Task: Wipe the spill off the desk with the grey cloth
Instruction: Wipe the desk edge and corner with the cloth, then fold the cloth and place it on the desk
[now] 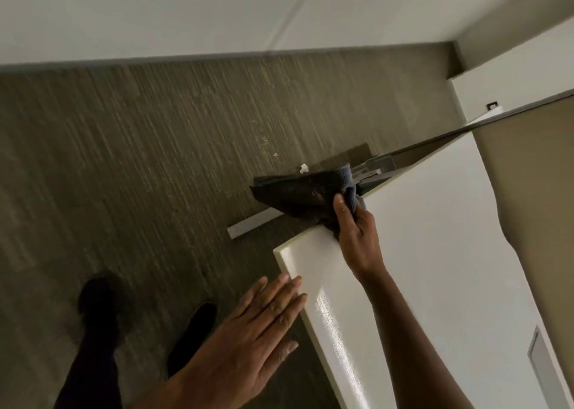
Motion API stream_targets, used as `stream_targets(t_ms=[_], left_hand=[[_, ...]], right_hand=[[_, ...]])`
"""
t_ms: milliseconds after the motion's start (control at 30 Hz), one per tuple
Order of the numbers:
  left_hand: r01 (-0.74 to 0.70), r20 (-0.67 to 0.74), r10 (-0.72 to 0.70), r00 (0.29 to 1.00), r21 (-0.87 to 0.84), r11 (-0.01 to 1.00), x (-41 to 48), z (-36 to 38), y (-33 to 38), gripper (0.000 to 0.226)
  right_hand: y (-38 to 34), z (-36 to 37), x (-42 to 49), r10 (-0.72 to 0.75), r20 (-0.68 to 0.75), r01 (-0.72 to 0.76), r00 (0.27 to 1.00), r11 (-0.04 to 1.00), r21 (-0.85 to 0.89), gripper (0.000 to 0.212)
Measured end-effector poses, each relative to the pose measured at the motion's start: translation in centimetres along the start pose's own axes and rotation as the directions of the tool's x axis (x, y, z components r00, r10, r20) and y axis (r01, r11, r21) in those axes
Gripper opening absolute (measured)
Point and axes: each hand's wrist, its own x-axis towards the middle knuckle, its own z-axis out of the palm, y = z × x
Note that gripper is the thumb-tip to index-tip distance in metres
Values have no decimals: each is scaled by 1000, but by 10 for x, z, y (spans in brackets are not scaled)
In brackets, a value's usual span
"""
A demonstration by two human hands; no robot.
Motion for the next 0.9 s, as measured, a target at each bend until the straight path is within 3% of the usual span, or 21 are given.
stream_targets(t_ms=[100, 300, 467, 533, 600, 700, 767, 800, 900], left_hand=[[25, -41, -27, 999, -50, 998, 7, -13, 0, 62], [116, -194, -150, 970, -172, 978, 34, -44, -4, 49], [146, -437, -266, 859, -290, 946, 75, -71, 0, 33], [171, -449, -355, 820, -400, 900, 94, -81, 7, 32], [292, -321, -564, 761, -606, 740, 113, -94, 17, 34], [490, 12, -828, 560, -811, 319, 138, -110, 22, 42], [564, 208, -871, 445, -820, 92, 148, -120, 21, 53], [587, 284, -860, 424, -809, 23, 151, -124, 22, 58], [631, 415, -820, 395, -771, -87, 156, -134, 26, 66]], right_hand=[[-9, -4, 4, 18, -35, -15, 999, 996, 85, 32], [-24, -14, 4, -92, -59, 97, 994, 993, 74, 29], [-39, -21, -2, -171, -56, 173, 984, 984, 43, 30], [-43, -23, -5, -250, -64, 250, 966, 968, -11, 37], [-45, -24, -6, -353, -50, 347, 934, 933, -93, 36], [-46, -20, -9, -442, -16, 423, 897, 868, -260, 28], [-46, -19, -11, -459, -21, 431, 888, 847, -311, 24], [-47, -19, -12, -472, -22, 440, 882, 837, -324, 22], [-48, -24, -16, -508, 25, 479, 861, 795, -372, 22]])
